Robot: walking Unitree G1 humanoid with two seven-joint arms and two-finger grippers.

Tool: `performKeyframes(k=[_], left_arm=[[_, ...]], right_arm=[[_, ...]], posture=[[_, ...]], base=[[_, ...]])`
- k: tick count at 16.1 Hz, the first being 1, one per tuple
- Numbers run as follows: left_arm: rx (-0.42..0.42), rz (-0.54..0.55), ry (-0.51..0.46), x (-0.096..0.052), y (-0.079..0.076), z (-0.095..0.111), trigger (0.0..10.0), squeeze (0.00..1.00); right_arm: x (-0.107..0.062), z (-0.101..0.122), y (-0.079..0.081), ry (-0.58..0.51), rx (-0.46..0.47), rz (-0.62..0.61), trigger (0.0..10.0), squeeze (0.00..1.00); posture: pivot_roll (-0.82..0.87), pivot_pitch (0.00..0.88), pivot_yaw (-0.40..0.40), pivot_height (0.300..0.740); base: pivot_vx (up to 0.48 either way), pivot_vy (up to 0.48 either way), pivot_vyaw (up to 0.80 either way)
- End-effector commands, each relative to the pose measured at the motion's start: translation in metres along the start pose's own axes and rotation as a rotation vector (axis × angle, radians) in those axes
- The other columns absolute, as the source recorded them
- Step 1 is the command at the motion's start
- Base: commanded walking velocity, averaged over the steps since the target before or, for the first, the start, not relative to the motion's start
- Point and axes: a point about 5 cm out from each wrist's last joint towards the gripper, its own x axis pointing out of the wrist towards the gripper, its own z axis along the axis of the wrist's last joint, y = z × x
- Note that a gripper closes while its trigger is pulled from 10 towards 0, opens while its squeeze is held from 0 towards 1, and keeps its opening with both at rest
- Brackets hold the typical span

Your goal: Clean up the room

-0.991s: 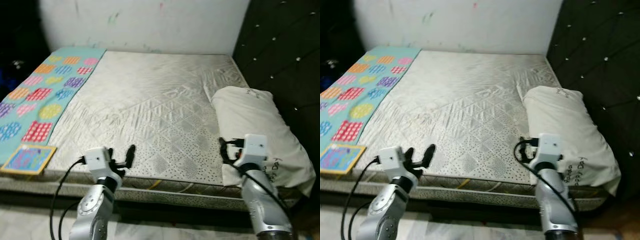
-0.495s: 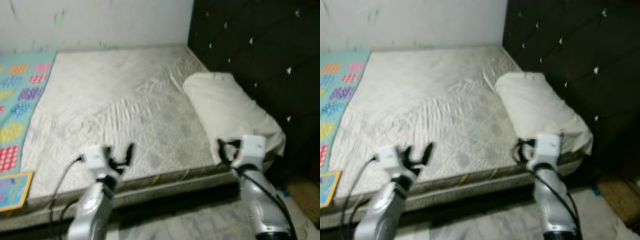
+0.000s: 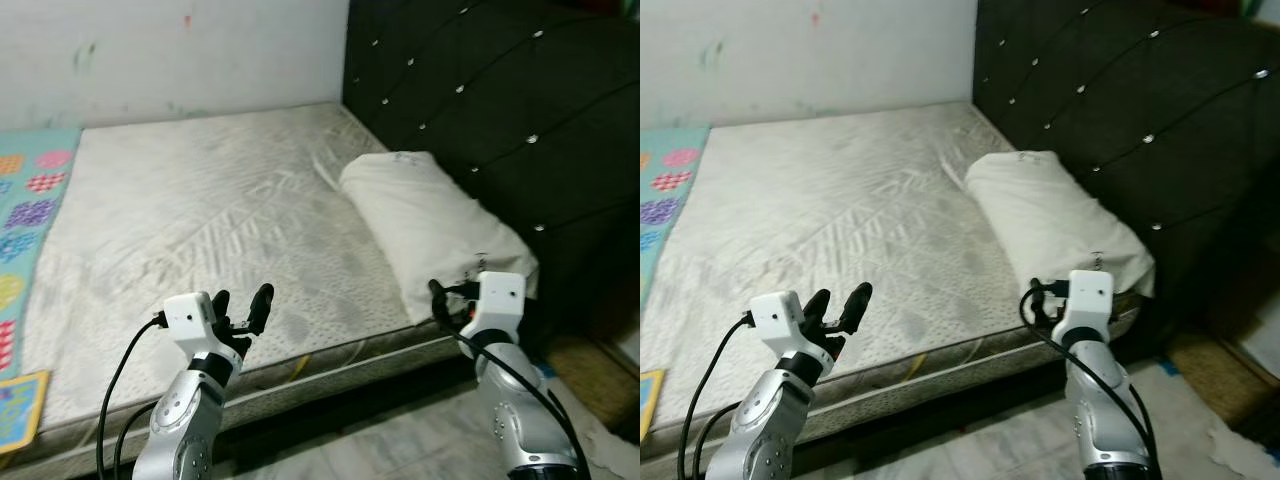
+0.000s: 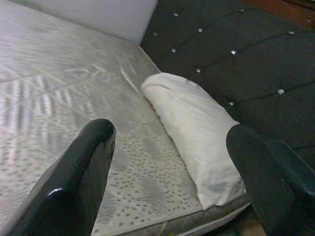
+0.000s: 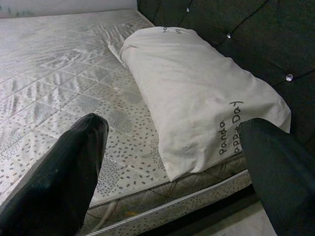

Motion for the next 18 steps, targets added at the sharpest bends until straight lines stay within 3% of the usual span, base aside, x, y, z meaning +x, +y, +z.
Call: performKeyframes(k=[1, 9, 12, 18], left_arm=[[0.005, -0.016, -0.005, 0.0014, -0.0041, 0.0024, 10.0, 0.0], [0.025, 0.01, 0.028, 0.0013, -0.0019, -0.0015, 10.0, 0.0], [0.011, 0.069, 0.044, 0.0023, 0.0039, -0.0036, 10.0, 0.0], [0.023, 0.057, 0.039, 0.0023, 0.0019, -0.0027, 10.0, 0.0]], right_arm=[[-0.0004, 0.0023, 0.0007, -0.006, -0.002, 0.018, 10.0, 0.0], [-0.0011, -0.0013, 0.0036, 0.008, 0.002, 0.036, 10.0, 0.0], [-0.0005, -0.0039, 0.0058, 0.018, 0.013, 0.041, 10.0, 0.0], [-0.0005, -0.0016, 0.0069, -0.003, -0.008, 0.061, 10.0, 0.0]], posture=[[-0.1, 0.0, -0.014, 0.74], [-0.1, 0.0, -0.015, 0.74], [-0.1, 0.0, -0.014, 0.74], [-0.1, 0.0, -0.014, 0.74]], base=[[0.48, 0.0, 0.0], [0.455, 0.0, 0.15], [0.0, 0.0, 0.0], [0.0, 0.451, 0.28]])
